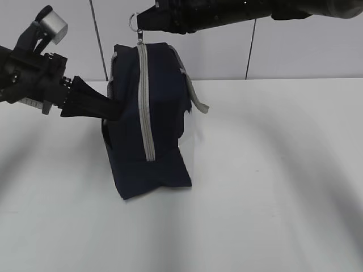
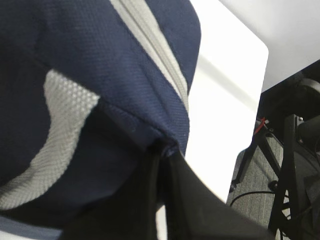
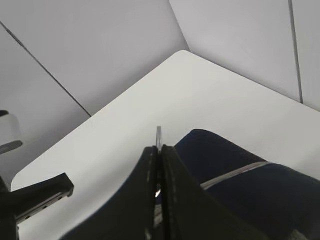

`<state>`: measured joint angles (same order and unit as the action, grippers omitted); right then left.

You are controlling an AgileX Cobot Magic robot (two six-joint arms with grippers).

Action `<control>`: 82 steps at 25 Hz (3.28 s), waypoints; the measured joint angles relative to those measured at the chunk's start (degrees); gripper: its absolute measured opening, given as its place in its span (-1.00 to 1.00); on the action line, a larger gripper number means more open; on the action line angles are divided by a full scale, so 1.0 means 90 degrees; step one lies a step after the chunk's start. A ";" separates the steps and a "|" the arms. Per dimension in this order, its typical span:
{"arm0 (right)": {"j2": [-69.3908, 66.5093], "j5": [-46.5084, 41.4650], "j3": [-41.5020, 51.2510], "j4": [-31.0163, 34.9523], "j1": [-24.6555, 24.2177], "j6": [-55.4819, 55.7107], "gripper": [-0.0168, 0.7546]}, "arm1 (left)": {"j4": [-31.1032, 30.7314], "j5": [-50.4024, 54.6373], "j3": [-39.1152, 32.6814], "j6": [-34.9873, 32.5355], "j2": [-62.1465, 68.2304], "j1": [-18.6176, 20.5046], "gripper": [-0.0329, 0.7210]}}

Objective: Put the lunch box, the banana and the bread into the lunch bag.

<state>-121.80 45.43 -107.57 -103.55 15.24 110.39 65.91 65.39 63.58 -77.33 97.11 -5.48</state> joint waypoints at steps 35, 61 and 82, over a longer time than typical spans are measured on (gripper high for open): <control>-0.2792 0.0295 -0.3211 -0.0072 -0.0484 0.1339 -1.00 | -0.0791 0.0093 0.0000 0.0507 -0.0017 0.0000 -0.90; -0.2867 0.0887 -0.3556 0.0425 -0.0533 0.1200 -1.00 | -0.0161 0.0189 0.0000 0.0570 -0.0272 0.0000 -0.59; -0.2867 0.0940 -0.3556 0.0425 -0.0533 0.1184 -1.00 | 0.0569 -0.2654 0.0653 0.2716 -0.0905 0.0021 0.12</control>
<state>-147.60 53.89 -139.57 -99.72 10.44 121.05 71.03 41.51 69.46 -52.89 88.97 -5.29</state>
